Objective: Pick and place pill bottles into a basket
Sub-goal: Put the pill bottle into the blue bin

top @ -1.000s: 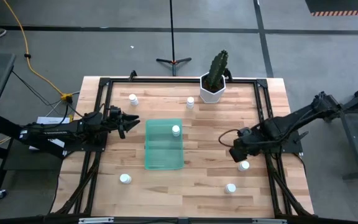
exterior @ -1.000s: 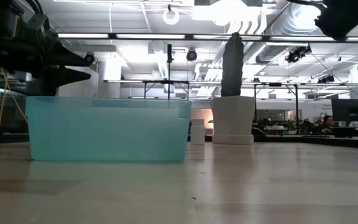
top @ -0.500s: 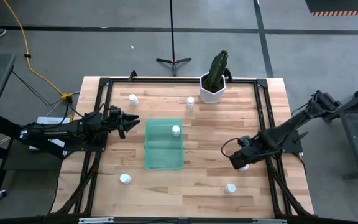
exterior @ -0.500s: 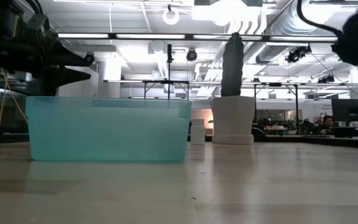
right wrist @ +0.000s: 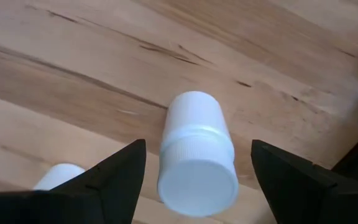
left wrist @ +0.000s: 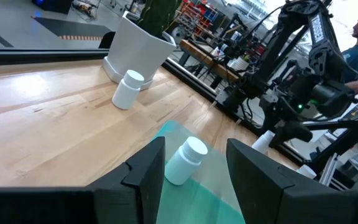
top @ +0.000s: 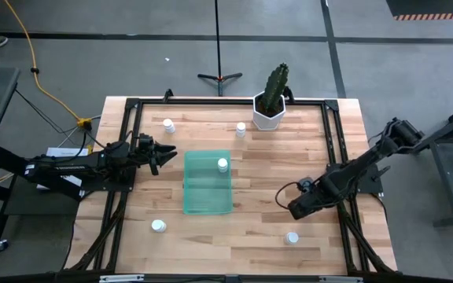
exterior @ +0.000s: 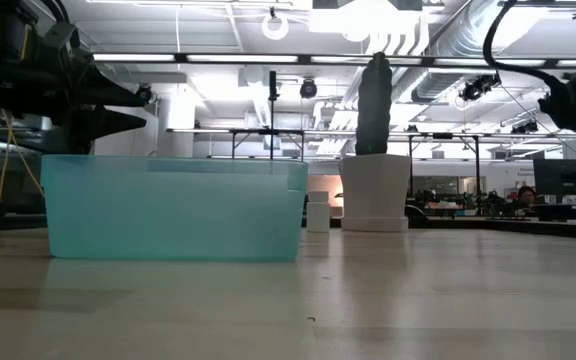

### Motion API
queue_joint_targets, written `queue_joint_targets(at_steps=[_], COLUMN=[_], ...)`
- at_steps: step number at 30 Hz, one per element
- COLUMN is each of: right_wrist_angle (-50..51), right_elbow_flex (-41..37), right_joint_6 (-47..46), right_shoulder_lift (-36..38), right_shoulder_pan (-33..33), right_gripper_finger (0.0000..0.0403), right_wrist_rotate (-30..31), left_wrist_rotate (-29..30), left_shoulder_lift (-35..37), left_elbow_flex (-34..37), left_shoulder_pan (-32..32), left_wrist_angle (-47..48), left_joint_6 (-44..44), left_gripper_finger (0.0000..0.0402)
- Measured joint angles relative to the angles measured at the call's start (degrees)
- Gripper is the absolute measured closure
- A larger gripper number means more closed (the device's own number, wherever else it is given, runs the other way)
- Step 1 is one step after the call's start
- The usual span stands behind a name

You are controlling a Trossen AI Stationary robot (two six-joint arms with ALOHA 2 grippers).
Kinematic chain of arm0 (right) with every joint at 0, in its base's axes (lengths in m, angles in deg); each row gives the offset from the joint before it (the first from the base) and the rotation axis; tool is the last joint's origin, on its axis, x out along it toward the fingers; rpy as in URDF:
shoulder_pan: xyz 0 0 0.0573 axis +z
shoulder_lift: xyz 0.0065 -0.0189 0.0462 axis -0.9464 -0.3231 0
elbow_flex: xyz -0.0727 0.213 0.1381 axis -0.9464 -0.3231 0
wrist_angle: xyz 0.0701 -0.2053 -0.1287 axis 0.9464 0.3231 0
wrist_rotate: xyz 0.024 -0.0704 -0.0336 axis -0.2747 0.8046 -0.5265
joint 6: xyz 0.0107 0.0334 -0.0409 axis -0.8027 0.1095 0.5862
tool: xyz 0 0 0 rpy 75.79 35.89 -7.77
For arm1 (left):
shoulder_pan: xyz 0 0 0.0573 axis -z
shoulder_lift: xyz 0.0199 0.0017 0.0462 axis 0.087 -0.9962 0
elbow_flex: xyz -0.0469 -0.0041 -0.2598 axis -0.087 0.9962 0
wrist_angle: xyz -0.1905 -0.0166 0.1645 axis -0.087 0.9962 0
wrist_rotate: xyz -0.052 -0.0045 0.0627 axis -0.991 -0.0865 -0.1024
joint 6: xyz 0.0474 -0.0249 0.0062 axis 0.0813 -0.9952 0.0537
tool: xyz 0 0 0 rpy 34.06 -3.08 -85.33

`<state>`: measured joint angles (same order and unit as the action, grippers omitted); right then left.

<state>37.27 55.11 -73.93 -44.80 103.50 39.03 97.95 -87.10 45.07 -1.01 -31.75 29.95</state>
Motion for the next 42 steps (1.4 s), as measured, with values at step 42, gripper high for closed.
queue_joint_targets(at_steps=[42], right_wrist_angle=[-0.5], right_elbow_flex=[2.5], right_joint_6=[4.1], right_shoulder_lift=[-4.0], right_shoulder_pan=[-4.6], right_gripper_finger=[0.0236], right_wrist_rotate=[3.7], left_wrist_rotate=[0.2], left_shoulder_lift=[0.0], left_elbow_flex=[0.0], left_shoulder_pan=[0.0], left_wrist_angle=[0.0], left_joint_6=[0.1], left_gripper_finger=[0.0197])
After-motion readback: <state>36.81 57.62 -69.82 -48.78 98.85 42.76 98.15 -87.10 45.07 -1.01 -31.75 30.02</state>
